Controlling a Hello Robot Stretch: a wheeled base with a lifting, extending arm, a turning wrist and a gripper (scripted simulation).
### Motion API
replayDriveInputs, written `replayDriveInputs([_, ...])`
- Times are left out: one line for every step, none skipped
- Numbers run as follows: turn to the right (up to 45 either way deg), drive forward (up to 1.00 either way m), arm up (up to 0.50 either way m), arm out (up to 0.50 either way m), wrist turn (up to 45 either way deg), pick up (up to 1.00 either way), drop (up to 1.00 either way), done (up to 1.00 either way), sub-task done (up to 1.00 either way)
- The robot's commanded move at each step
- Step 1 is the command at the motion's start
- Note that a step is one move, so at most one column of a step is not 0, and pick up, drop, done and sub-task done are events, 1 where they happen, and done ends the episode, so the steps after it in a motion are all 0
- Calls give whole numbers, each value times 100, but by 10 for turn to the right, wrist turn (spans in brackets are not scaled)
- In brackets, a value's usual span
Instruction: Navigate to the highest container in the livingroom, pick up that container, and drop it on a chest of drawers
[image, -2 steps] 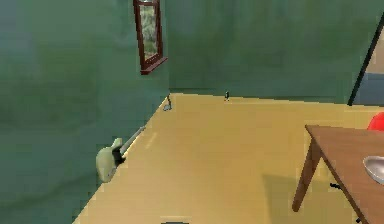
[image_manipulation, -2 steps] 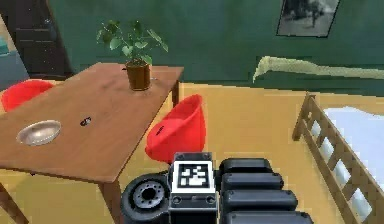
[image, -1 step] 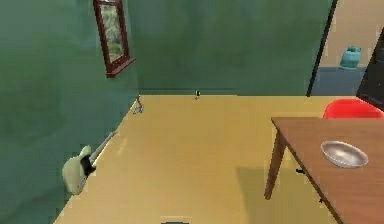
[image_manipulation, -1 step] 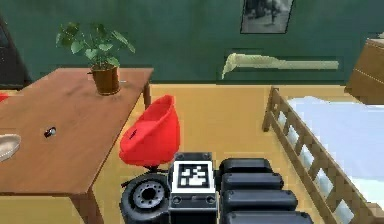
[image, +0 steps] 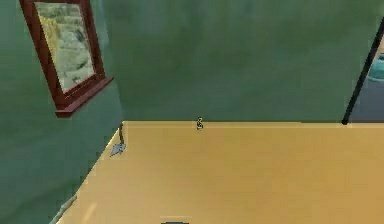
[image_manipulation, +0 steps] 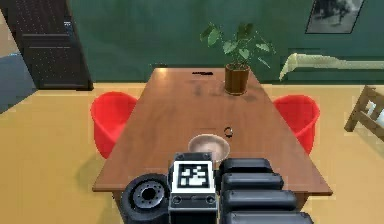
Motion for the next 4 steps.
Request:
replayDriveInputs([60, 0, 0, 0, 0, 0, 0, 0, 0])
replayDriveInputs([0, 60, 0, 0, 0, 0, 0, 0, 0])
replayDriveInputs([450, 0, 0, 0, 0, 0, 0, 0, 0])
replayDriveInputs([30, 0, 0, 0, 0, 0, 0, 0, 0])
